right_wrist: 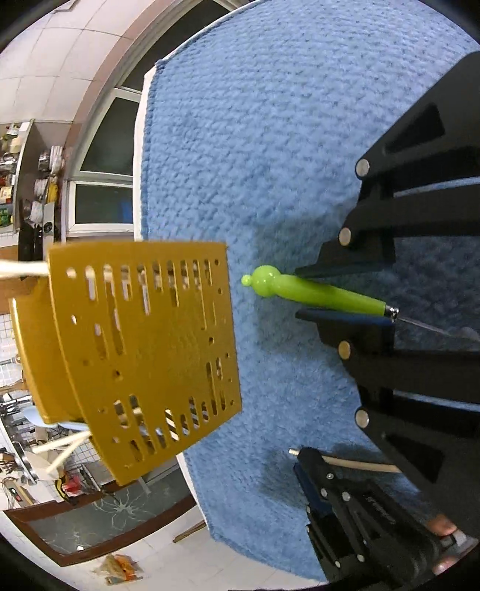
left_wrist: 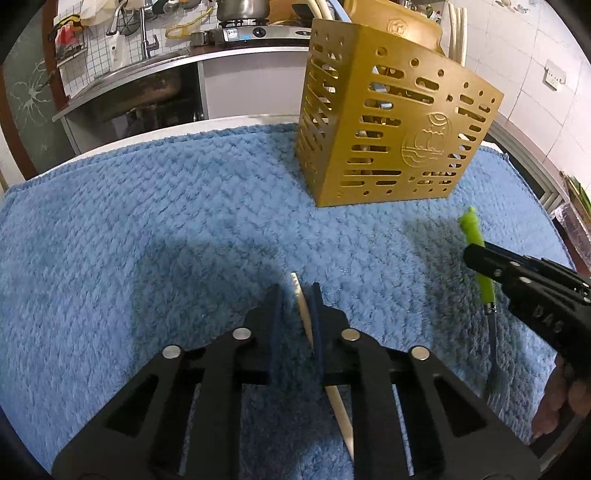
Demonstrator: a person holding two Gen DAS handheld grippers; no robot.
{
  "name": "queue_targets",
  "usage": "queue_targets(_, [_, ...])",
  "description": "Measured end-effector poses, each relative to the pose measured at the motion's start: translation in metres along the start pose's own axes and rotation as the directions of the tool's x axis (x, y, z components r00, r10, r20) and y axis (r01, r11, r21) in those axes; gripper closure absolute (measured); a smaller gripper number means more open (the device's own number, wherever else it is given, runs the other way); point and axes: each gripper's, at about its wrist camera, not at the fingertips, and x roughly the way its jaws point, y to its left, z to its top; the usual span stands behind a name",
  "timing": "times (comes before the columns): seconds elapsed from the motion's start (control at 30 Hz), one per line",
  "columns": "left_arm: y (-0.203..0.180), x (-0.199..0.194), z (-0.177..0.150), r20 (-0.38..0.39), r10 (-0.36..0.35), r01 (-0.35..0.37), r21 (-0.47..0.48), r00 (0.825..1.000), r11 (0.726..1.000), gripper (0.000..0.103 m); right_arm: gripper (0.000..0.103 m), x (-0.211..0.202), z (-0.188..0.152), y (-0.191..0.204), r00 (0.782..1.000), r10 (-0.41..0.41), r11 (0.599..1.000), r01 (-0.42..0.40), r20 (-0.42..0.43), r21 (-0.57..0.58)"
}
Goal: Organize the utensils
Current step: 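Close the left tool on the chopstick while the right tool grips the green fork handle, then lift the chopstick and green fork and carry them above the yellow holder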
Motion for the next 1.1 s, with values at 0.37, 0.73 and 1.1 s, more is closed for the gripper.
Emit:
queue_targets(0.37, [-0.002,0.003,0.000,-0.009,0.012,-0.012,0.022,1.000,1.000,0.092,0.086,0.013,0.002,-0.006,0.998,-0.020,1.000,0.021,-0.051,0.005])
queue_targets(0.73, [-0.012,0.002,0.000,0.025,0.047,-0.048,0.042,0.999,0.998,0.095,0.086,0.008,0.000,-0.004,1.000,-0.015,1.000,0.015,-0.007,0.006])
queue_targets(1.1, [-0.014,-0.035,0.004,0.120,-0.029,0.021,0.068,0.992,0.997,0.103,0.088,-0.036,0.011,-0.003,0.992,0.001,1.000,-0.001,0.127,-0.002])
